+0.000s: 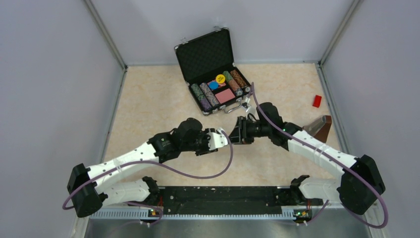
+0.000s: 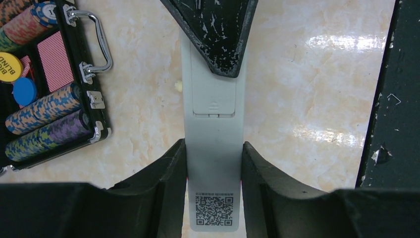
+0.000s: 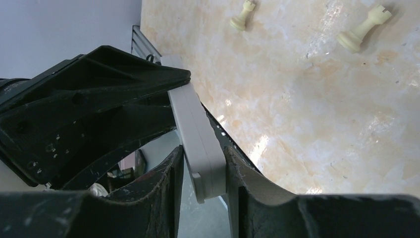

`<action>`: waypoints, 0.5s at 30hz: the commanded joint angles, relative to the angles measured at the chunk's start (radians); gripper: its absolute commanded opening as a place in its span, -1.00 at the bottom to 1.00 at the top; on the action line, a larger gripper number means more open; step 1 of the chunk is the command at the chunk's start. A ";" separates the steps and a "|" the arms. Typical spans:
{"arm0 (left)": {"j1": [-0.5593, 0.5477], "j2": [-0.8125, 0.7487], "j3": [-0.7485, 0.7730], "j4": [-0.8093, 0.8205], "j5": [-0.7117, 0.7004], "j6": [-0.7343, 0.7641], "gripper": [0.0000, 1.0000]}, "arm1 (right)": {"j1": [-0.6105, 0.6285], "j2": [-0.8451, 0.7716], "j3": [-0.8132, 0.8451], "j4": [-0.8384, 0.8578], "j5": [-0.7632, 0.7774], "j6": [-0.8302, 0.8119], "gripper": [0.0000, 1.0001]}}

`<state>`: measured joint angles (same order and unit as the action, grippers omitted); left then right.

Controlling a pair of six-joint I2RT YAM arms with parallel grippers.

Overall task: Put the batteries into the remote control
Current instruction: Load the battery cover into the remote control.

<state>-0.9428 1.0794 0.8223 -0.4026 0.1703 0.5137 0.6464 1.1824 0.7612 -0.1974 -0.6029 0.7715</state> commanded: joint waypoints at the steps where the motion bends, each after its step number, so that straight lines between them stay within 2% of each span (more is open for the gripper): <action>1: -0.014 -0.034 0.029 0.220 0.053 0.034 -1.00 | 0.020 0.033 -0.014 0.033 0.025 0.016 -0.32; 15: -0.026 -0.019 0.044 0.269 0.087 0.025 -1.00 | 0.039 0.053 -0.035 0.092 0.041 0.064 -0.44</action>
<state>-0.9428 1.0805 0.8223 -0.4095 0.1589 0.5449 0.6537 1.2015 0.7456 -0.1551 -0.6014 0.8124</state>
